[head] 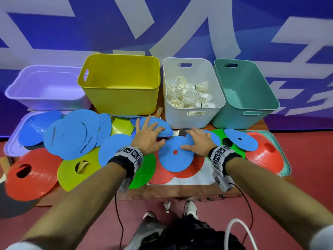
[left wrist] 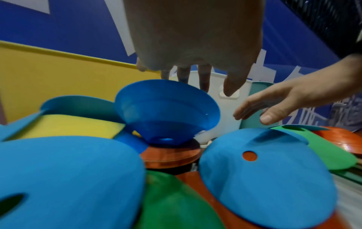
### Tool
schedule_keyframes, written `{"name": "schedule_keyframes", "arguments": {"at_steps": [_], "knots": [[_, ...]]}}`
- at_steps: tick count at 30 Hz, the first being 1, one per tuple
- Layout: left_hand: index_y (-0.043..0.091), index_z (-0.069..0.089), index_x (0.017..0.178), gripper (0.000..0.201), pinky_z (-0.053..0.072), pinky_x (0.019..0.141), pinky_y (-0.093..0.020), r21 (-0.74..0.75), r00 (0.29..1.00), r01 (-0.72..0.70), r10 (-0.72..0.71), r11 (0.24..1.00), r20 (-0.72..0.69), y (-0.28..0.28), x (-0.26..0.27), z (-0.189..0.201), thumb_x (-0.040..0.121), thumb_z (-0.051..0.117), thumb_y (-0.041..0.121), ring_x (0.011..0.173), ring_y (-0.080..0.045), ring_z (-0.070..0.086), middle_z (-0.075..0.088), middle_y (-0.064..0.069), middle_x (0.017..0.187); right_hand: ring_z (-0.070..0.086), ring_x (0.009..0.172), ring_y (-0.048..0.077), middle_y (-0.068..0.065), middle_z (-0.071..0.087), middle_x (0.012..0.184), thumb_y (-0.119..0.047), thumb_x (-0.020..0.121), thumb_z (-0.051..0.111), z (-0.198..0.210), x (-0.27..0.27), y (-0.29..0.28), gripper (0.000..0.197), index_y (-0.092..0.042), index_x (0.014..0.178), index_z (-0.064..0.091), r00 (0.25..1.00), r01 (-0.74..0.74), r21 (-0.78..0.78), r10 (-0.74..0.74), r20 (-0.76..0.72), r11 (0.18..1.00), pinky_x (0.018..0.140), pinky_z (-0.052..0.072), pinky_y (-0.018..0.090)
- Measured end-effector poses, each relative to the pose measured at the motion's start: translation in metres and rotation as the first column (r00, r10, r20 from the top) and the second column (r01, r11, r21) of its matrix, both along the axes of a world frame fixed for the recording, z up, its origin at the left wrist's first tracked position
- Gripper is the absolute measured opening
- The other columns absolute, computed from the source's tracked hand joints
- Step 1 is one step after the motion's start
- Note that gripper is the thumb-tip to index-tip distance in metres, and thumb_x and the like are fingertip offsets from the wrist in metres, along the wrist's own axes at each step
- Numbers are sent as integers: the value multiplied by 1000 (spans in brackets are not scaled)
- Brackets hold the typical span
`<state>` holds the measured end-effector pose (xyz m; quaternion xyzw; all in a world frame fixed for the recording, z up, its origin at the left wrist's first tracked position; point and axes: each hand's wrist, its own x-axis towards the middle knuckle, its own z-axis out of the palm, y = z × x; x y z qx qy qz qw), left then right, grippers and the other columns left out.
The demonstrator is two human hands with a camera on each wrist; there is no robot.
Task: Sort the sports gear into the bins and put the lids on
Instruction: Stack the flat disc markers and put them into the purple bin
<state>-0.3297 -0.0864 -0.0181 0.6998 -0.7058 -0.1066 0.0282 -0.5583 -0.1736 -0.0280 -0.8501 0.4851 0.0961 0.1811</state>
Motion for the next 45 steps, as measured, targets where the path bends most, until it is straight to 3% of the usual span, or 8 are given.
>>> {"name": "schedule_keyframes", "arguments": {"at_steps": [9, 17, 22, 27, 31, 34, 39, 45], "knots": [[32, 29, 150, 64, -6, 115, -60, 167, 984, 135, -151, 977, 91, -12, -36, -7, 93, 41, 60, 150, -27, 2, 24, -1, 159, 21, 144, 25, 8, 31, 154, -47, 86, 66, -5, -23, -6, 50, -30, 131, 55, 999, 44, 107, -42, -26, 993, 111, 15, 46], [32, 25, 151, 66, 3, 117, -57, 230, 996, 89, -87, 969, -19, -16, -32, -4, 93, 46, 56, 149, -24, 7, 22, -1, 160, 42, 122, 25, 5, 56, 121, -24, 83, 71, -4, -4, -4, 22, -24, 97, 53, 970, 147, 146, -172, 173, 978, 101, 33, 38], [30, 20, 153, 72, 11, 116, -56, 222, 995, 88, -75, 971, -68, -17, -33, 0, 92, 50, 56, 145, -22, 20, 25, -1, 158, 57, 87, 20, 2, 63, 91, -9, 87, 64, 4, -7, 4, 17, -20, 91, 51, 881, 234, 294, -330, 340, 927, 76, 43, 31], [27, 21, 153, 76, 19, 114, -52, 209, 983, 92, -55, 974, -176, -29, -41, 11, 90, 55, 53, 143, -24, 27, 30, -3, 156, 39, 52, 10, -6, 47, 59, -4, 90, 55, 14, -17, 5, 26, -27, 83, 46, 822, 188, 417, -375, 429, 889, 54, 32, 27], [20, 46, 125, 39, 39, 97, -42, 150, 949, 117, -66, 982, -309, -40, -49, 22, 92, 59, 36, 117, -28, 51, 56, -3, 123, 35, 48, 5, -6, 38, 58, 0, 92, 51, 27, -29, 0, 20, -20, 91, 47, 819, 123, 347, -293, 493, 930, 53, 29, 22], [17, 43, 104, 22, 45, 78, -42, 168, 896, 101, -17, 981, -443, -46, -60, 32, 92, 59, 25, 90, -32, 57, 57, -5, 95, 38, 55, 7, -8, 40, 59, -2, 92, 52, 32, -39, -10, 20, -22, 89, 49, 806, 154, 294, -292, 515, 943, 59, 34, 28], [26, 41, 127, 38, 43, 71, -36, 242, 875, 132, 2, 961, -484, -56, -84, 39, 92, 57, 18, 86, -29, 58, 62, -10, 101, 42, 65, 15, -4, 44, 66, -5, 93, 54, 36, -61, -21, 19, -23, 88, 49, 782, 184, 288, -317, 537, 940, 65, 37, 32], [32, 48, 134, 56, 47, 88, -34, 235, 853, 107, 32, 966, -522, -71, -117, 36, 86, 53, 4, 108, -29, 59, 63, -5, 123, 57, 80, 16, -5, 61, 81, -18, 90, 64, 24, -100, -36, 17, -23, 104, 54, 744, 264, 335, -412, 526, 904, 78, 46, 32]]}}
